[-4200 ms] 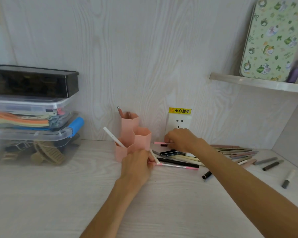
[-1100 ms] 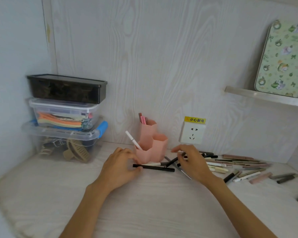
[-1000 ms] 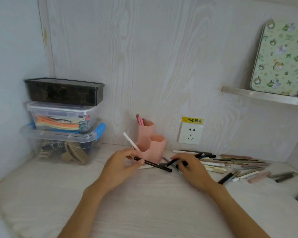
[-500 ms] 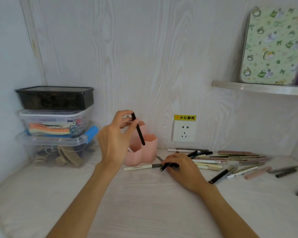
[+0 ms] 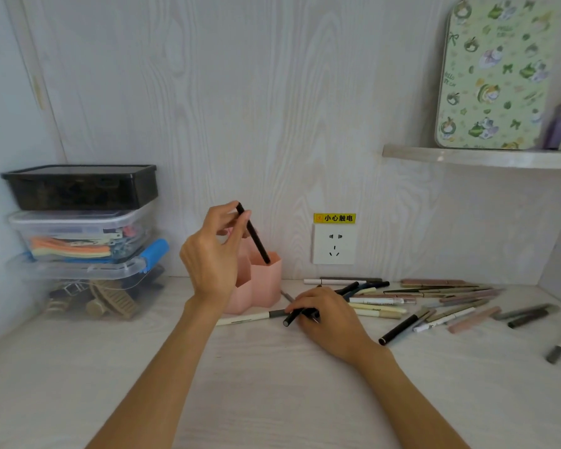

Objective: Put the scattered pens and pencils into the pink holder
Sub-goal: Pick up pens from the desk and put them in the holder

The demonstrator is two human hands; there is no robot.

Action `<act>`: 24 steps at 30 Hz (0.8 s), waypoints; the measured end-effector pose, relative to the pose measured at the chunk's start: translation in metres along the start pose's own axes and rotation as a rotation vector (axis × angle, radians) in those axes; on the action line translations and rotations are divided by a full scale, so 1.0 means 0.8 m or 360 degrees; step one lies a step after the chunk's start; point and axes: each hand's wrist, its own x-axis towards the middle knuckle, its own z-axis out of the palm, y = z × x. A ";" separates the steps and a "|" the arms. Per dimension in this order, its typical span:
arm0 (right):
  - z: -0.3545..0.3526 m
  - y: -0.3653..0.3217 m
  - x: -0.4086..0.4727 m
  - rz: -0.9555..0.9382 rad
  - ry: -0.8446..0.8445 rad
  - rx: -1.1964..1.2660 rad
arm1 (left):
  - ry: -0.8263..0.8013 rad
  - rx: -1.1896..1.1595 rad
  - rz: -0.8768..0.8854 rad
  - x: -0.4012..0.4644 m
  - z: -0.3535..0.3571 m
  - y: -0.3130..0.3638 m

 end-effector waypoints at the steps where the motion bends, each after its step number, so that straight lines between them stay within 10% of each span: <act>1: 0.000 0.000 0.000 -0.0003 -0.0005 0.0002 | -0.0107 0.0117 -0.0027 -0.004 0.003 -0.002; 9: -0.002 -0.006 0.000 -0.0007 -0.0078 0.0049 | -0.0869 0.0796 0.0293 -0.013 0.002 -0.025; 16: -0.007 -0.007 0.003 0.0002 0.0099 0.0125 | -0.0875 0.0633 0.0348 -0.060 -0.075 -0.037; 24: -0.027 -0.022 0.007 0.0460 0.0752 0.1451 | -0.1423 0.0842 -0.0167 -0.077 -0.087 -0.079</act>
